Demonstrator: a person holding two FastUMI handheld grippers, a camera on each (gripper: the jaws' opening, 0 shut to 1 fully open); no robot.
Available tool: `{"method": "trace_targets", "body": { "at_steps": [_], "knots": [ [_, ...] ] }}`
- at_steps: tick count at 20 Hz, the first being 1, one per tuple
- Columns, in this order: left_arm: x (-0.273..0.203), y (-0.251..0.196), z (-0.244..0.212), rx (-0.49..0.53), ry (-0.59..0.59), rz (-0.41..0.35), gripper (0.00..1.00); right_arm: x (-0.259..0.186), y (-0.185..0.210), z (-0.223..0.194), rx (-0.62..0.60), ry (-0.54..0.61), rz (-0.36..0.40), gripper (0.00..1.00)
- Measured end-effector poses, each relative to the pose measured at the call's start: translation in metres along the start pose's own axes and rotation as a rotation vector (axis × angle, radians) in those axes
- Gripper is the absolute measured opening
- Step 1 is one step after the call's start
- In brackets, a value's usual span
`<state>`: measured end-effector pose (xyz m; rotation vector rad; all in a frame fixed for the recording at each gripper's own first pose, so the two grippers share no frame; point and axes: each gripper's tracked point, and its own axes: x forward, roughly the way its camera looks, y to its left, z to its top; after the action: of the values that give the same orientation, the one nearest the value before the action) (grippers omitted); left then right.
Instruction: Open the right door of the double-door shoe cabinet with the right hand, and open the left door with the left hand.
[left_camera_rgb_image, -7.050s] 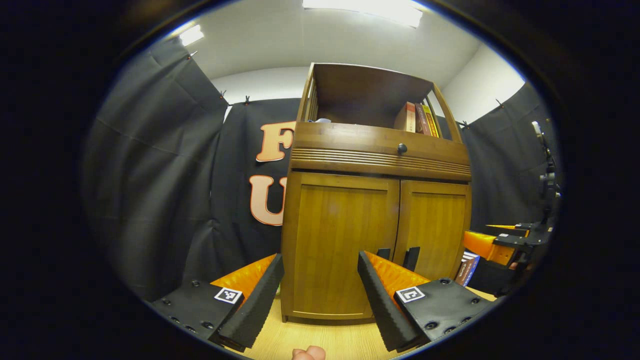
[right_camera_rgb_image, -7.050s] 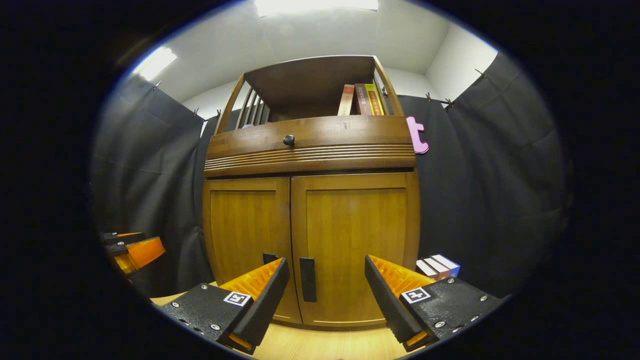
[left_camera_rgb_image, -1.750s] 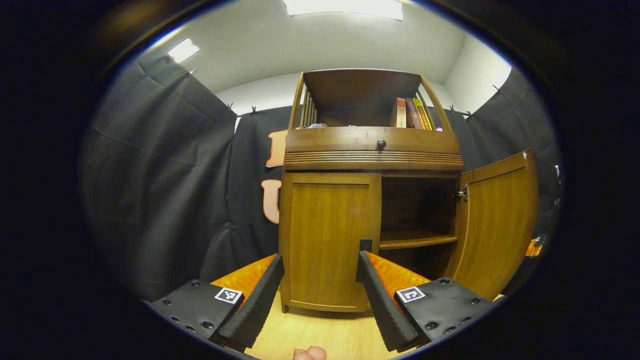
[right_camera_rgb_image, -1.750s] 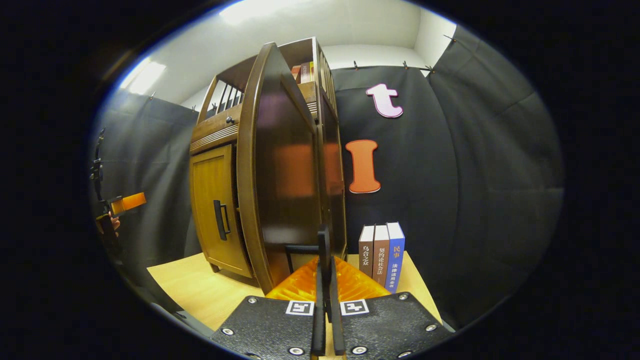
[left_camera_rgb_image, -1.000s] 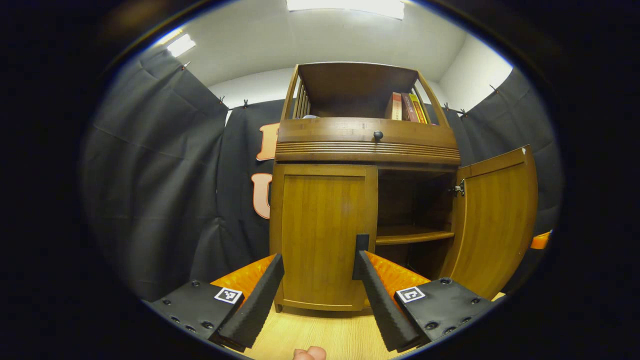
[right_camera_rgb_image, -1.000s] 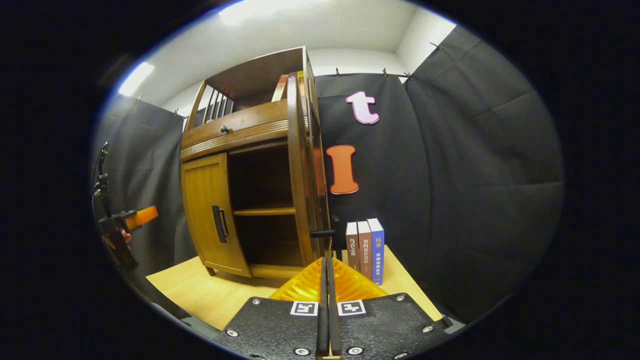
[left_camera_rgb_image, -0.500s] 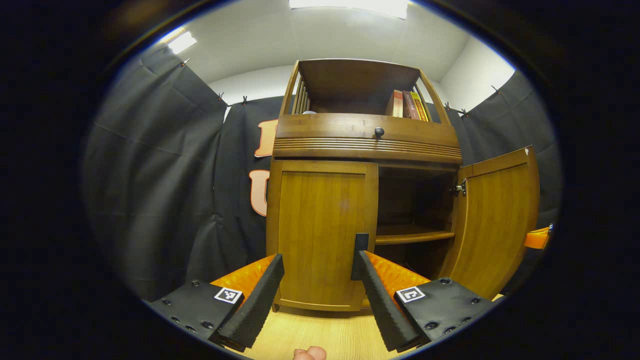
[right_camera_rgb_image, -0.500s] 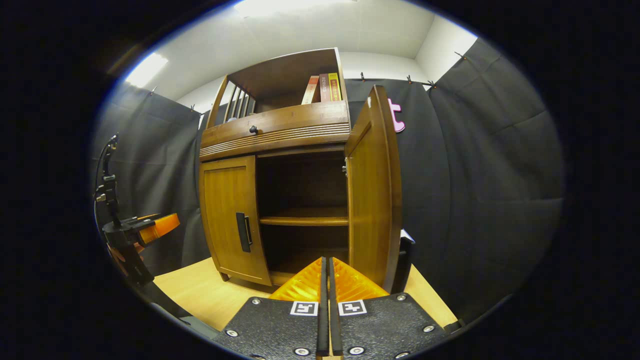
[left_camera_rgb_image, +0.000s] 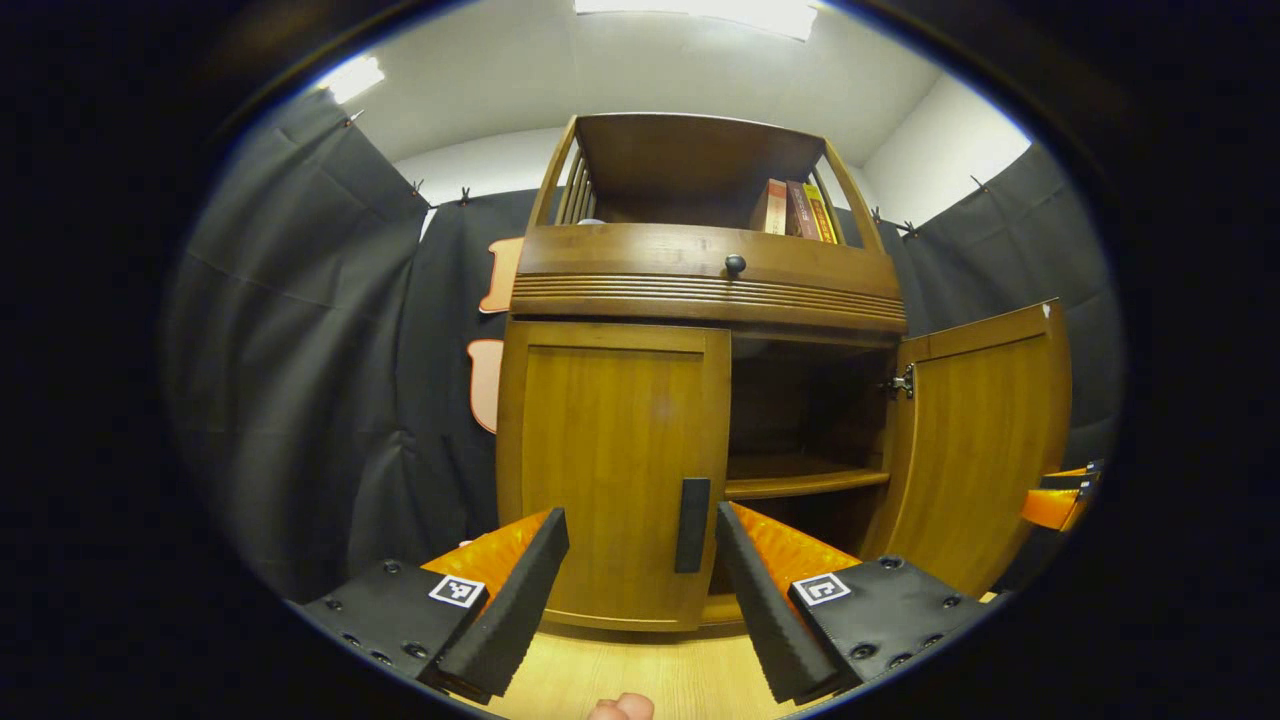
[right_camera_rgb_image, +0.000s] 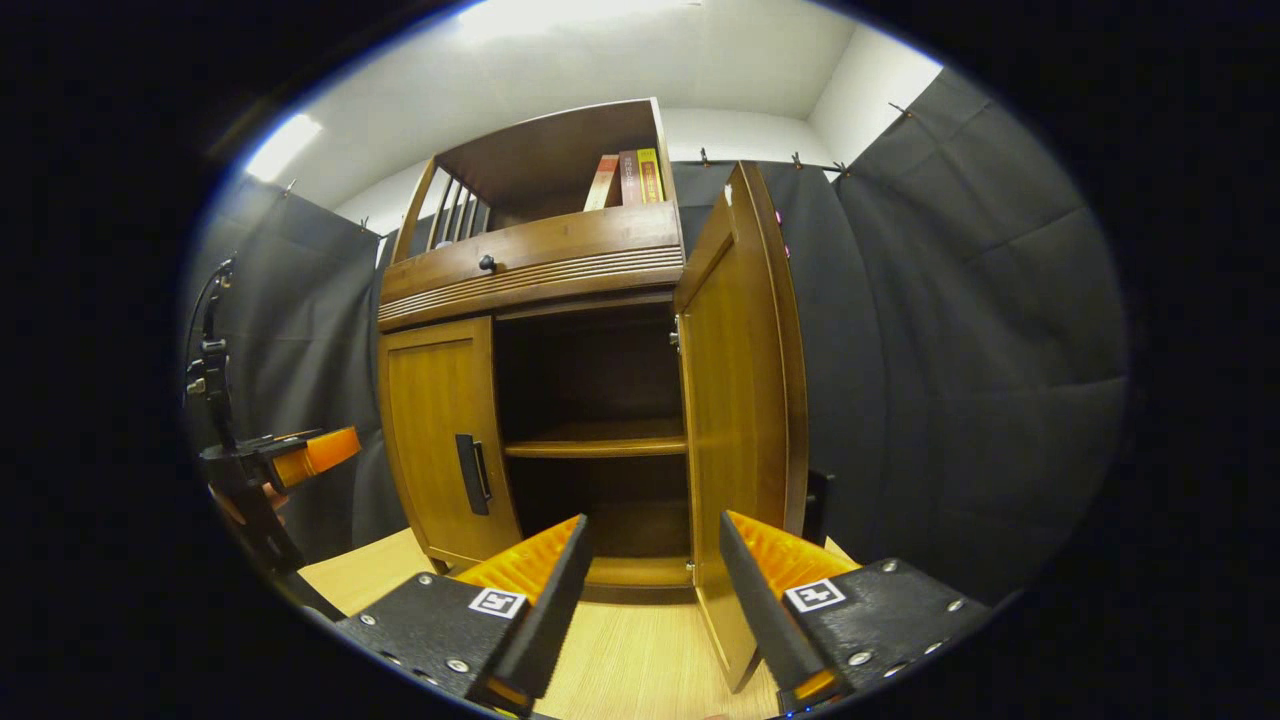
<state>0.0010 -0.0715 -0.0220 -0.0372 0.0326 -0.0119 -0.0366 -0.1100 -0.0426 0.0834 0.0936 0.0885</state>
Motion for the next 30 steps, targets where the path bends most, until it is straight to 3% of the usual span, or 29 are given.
{"method": "trace_targets", "body": {
  "at_steps": [2, 3, 4, 12, 23, 25, 30],
  "knots": [
    [0.01, -0.007, -0.003, 0.002, 0.008, -0.019, 0.94, 0.001, -0.002, -0.002, 0.015, 0.008, -0.008, 1.0],
    [0.015, -0.009, -0.007, 0.004, 0.016, -0.025, 0.94, 0.001, -0.004, -0.002, 0.022, 0.008, -0.012, 1.0],
    [0.022, -0.011, -0.012, 0.005, 0.038, -0.031, 0.96, 0.002, -0.005, -0.001, 0.03, 0.007, -0.016, 0.92],
    [0.104, -0.042, -0.03, -0.002, 0.064, -0.112, 0.95, -0.008, -0.004, 0.006, 0.041, 0.006, -0.044, 0.92],
    [0.192, -0.045, -0.095, 0.065, 0.114, -0.11, 0.95, -0.022, 0.0, 0.005, 0.021, 0.011, -0.092, 0.92],
    [0.194, -0.042, -0.102, 0.066, 0.122, -0.092, 0.85, -0.024, 0.0, 0.005, 0.022, 0.014, -0.101, 0.92],
    [0.196, -0.053, -0.101, 0.026, 0.09, -0.141, 0.59, -0.02, 0.0, 0.008, 0.019, 0.002, -0.109, 0.92]
  ]
}}
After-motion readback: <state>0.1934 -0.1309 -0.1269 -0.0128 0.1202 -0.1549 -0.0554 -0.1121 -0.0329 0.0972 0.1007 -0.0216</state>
